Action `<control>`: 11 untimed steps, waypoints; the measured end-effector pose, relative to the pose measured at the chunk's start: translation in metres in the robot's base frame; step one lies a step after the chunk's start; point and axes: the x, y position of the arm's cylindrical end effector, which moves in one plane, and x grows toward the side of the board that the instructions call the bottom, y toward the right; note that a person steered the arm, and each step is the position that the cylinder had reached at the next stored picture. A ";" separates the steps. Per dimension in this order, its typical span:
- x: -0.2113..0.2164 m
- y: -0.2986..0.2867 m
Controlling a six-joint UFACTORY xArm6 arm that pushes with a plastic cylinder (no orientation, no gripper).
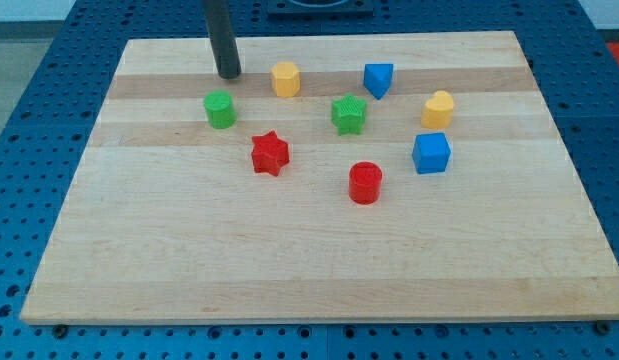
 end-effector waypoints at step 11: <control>0.101 -0.013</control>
